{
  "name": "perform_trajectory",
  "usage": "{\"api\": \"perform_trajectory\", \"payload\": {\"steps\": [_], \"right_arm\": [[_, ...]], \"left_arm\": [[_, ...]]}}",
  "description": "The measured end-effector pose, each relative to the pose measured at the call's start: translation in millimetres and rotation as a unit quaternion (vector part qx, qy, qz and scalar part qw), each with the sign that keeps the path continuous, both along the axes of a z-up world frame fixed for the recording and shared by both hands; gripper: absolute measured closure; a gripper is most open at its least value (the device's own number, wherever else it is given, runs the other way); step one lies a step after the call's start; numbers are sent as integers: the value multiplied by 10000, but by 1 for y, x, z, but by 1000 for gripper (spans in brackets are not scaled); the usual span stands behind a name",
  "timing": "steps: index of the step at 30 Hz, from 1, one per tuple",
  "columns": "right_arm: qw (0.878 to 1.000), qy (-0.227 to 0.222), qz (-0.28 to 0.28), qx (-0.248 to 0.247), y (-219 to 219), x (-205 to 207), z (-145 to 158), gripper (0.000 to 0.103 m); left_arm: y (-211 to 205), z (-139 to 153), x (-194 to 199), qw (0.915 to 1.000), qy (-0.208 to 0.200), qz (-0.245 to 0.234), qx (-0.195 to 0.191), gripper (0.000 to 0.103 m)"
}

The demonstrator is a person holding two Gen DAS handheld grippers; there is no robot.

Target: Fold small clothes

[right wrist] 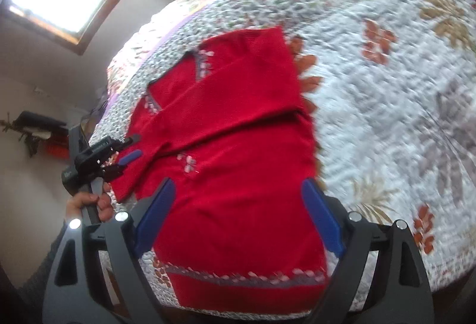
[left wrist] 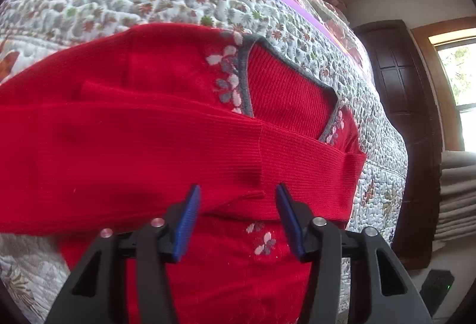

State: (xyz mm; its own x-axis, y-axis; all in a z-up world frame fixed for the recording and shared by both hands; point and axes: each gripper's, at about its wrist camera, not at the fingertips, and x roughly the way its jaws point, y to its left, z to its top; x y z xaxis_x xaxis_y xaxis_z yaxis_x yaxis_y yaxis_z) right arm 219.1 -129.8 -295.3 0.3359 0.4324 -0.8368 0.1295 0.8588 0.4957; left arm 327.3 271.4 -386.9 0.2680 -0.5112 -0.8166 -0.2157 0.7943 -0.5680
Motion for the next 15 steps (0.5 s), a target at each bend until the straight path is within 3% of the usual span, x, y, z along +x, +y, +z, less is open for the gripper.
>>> {"api": "perform_trajectory", "payload": {"steps": [4, 6, 10, 15], "right_arm": [[9929, 173, 841, 822, 59, 80, -31, 29], [9881, 287, 1175, 946, 91, 114, -51, 36], [9812, 310, 1795, 633, 152, 160, -83, 38], [9708, 148, 2391, 151, 198, 179, -104, 38]], "left_arm": [[19, 10, -54, 9998, 118, 161, -20, 38], [30, 14, -90, 9995, 202, 220, 46, 37], [54, 14, -161, 9977, 450, 492, 147, 37], [76, 11, -223, 9908, 770, 1112, 28, 37]]}}
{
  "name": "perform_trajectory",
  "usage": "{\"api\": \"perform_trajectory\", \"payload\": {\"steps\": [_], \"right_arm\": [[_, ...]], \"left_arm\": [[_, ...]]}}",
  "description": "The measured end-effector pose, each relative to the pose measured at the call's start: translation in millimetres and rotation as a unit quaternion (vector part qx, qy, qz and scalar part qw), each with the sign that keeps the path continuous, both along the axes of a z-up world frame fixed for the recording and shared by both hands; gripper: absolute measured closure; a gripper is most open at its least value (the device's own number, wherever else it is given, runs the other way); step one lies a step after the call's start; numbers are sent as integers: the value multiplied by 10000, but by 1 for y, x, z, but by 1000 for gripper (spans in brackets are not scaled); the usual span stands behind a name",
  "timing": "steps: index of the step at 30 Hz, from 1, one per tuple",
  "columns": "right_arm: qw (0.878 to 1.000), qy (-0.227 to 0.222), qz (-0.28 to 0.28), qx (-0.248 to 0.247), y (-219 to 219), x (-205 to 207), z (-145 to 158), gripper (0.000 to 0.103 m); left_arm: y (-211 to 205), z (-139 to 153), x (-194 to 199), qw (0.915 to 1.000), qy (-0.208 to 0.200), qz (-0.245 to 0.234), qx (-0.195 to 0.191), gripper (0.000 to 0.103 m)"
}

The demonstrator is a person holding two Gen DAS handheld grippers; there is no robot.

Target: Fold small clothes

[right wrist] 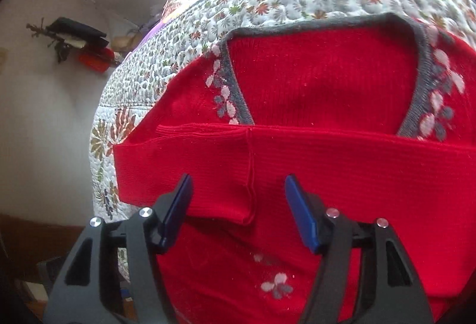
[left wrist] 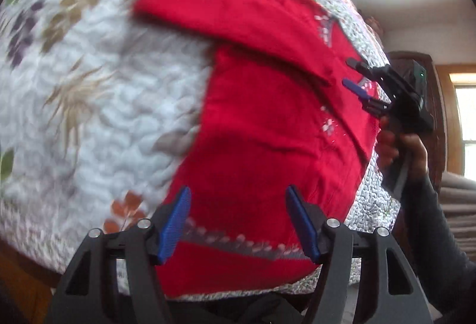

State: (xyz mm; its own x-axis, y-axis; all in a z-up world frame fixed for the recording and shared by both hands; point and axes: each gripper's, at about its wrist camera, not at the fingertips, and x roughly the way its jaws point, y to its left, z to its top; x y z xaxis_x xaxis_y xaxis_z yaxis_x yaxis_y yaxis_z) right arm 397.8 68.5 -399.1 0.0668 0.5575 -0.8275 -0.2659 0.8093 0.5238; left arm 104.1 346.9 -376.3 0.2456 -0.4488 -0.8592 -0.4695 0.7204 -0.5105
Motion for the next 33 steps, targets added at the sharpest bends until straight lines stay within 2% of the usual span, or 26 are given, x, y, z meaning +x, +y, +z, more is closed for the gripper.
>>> {"api": "perform_trajectory", "payload": {"steps": [4, 9, 11, 12, 16, 20, 28, 33], "right_arm": [[9999, 49, 100, 130, 6, 1, -7, 40], [9990, 245, 300, 231, 12, 7, -17, 66], [9985, 394, 248, 272, 10, 13, -21, 92], [9980, 498, 197, 331, 7, 16, -23, 96], [9947, 773, 50, 674, 5, 23, -10, 98], [9929, 661, -18, 993, 1, 29, 31, 99], [9907, -202, -178, 1331, -44, 37, 145, 99], [9890, -579, -360, 1312, -79, 25, 187, 99]], "left_arm": [[7, 1, -22, 9987, 90, 465, -186, 37], [6, 8, -20, 9991, 60, 381, -149, 36], [9, 10, -19, 9989, 49, 444, -166, 36], [10, 10, -18, 9988, 43, 464, -172, 36], [6, 8, -18, 9989, 79, 433, -167, 36], [-2, 2, -15, 9989, 149, 400, -196, 36], [-19, 9, -4, 9996, -83, 164, -212, 36], [-30, 16, 2, 9995, -196, -20, -235, 37]]}}
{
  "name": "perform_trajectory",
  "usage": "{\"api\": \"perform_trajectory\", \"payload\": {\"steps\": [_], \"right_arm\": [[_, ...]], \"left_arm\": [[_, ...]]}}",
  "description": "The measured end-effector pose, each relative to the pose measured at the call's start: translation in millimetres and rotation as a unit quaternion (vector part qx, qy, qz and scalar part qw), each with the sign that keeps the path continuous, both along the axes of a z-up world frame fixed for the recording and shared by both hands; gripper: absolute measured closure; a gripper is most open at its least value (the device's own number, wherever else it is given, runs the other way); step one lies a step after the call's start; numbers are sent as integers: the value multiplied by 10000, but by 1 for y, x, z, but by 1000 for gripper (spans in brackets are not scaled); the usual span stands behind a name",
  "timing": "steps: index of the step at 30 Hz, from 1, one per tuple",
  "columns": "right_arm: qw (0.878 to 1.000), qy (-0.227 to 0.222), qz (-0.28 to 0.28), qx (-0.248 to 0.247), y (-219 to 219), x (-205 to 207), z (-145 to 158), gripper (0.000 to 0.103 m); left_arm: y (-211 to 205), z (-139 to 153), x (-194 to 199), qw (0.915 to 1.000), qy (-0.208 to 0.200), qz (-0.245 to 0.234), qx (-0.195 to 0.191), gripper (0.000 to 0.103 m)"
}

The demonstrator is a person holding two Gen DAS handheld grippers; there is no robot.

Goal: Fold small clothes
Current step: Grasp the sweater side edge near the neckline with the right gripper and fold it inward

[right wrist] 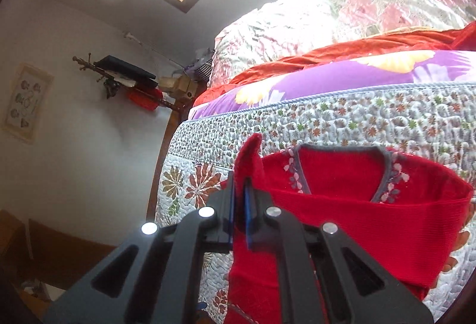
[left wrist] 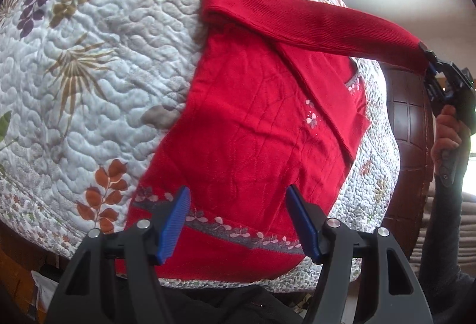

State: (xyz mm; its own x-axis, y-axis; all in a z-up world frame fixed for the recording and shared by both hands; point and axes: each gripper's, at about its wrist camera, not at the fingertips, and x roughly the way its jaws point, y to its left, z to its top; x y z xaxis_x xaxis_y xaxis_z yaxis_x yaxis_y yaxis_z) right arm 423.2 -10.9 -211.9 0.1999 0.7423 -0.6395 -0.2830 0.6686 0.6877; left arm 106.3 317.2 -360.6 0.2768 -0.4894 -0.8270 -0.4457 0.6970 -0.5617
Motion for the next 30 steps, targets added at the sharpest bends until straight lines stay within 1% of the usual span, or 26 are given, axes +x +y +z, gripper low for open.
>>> {"api": "perform_trajectory", "payload": {"steps": [5, 8, 12, 16, 20, 27, 30], "right_arm": [[9993, -126, -345, -39, -40, -10, 15, 99], [9982, -115, -593, -37, -69, -15, 14, 99], [9953, 34, -971, -32, -110, -19, -1, 99], [9915, 273, -1270, -35, -136, -27, -27, 99], [9874, 554, -1482, -88, -153, -32, -58, 99], [9759, 1195, -1810, -247, -185, -38, -128, 99], [9725, 1362, -1862, -319, -196, -40, -152, 99]], "left_arm": [[-11, 4, 4, 9999, -45, -135, 11, 37], [-14, 6, 6, 9998, -60, -199, 15, 37], [-18, 8, 8, 9996, -62, -292, 31, 37], [-23, 9, 11, 9993, -50, -367, 35, 37], [-31, 6, 15, 9990, -11, -446, 31, 37], [-38, 5, 21, 9983, 27, -573, 44, 37], [-37, 5, 22, 9983, 73, -578, 89, 37]]}}
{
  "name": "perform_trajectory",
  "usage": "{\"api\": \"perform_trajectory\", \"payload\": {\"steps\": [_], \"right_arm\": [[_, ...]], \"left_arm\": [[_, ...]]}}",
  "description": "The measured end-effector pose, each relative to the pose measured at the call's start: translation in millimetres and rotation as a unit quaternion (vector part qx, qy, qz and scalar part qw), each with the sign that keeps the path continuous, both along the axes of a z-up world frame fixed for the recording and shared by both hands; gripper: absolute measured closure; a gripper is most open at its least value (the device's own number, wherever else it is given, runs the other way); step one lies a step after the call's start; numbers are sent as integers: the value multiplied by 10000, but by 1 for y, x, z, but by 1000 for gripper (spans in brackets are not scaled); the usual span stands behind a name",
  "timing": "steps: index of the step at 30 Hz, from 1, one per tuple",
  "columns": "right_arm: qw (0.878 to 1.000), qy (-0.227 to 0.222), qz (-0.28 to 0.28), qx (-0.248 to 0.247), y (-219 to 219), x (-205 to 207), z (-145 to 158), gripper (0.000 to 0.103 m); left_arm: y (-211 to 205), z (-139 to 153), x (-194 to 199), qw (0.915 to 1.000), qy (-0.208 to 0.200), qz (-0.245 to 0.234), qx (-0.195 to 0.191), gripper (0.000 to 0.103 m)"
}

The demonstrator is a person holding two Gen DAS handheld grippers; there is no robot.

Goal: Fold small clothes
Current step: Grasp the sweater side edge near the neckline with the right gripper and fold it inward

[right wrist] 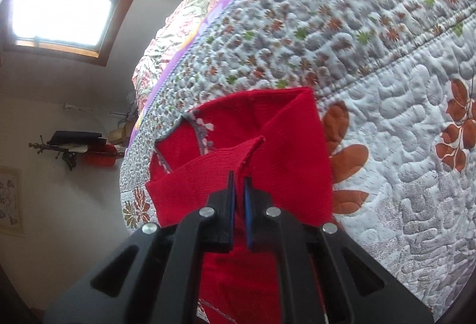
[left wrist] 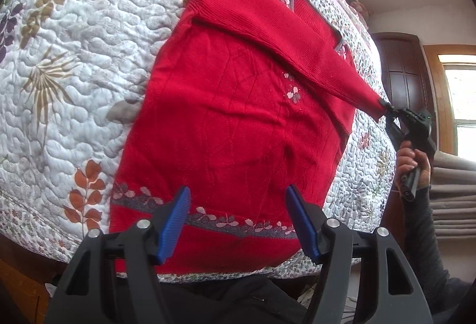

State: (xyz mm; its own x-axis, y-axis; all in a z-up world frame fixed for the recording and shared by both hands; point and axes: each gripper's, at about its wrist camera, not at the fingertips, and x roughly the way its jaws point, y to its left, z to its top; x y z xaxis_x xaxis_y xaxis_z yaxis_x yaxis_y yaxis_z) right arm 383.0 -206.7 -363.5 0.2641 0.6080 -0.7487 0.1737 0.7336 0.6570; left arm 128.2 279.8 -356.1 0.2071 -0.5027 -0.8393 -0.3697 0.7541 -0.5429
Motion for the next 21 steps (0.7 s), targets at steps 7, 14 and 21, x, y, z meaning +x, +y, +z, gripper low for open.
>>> {"api": "perform_trajectory", "payload": {"steps": [7, 14, 21], "right_arm": [[9991, 324, -133, -240, -19, 1, -42, 85], [9988, 244, -400, -163, -36, 9, -42, 84], [9995, 280, -34, -127, -6, 10, -47, 88]], "left_arm": [[2, -3, 3, 9999, 111, -20, 74, 37], [-5, -9, 10, 9998, 199, -74, 69, 37], [-8, -15, 8, 9996, 293, -35, 43, 35]]}}
